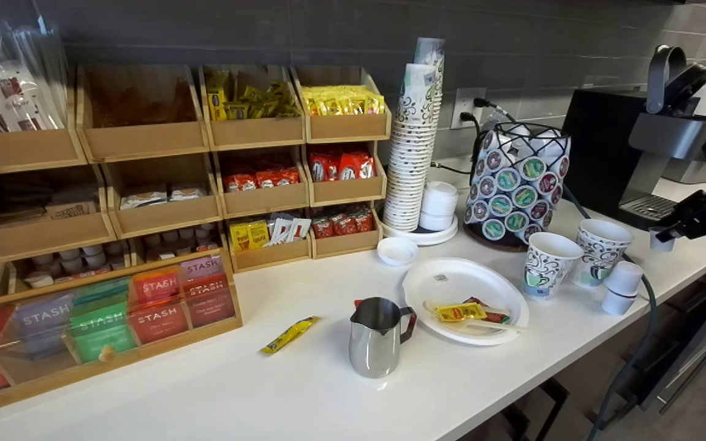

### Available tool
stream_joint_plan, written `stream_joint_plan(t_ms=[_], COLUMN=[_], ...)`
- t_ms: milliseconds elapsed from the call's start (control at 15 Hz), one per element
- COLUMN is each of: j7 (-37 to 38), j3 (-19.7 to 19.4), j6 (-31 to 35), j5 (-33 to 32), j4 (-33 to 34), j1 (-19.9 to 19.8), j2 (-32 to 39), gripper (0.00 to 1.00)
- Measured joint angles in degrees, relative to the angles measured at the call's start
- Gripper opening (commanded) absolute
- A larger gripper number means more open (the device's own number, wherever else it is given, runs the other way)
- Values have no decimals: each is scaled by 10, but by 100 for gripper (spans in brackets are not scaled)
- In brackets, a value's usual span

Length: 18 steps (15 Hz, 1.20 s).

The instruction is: Put one cream on the table

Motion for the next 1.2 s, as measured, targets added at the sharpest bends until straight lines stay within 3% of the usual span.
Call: stream_joint_plan(t_ms=[133, 533, 933, 1200], j7=[-3, -77, -147, -208], j3=[3, 26, 30, 33], j6=[8, 16, 27, 57], j5=[21, 240, 338, 383], j4=[2, 20, 32, 43], j1=[1, 1, 9, 19], j2=[0, 4, 39, 57], gripper=[27, 27, 27, 52])
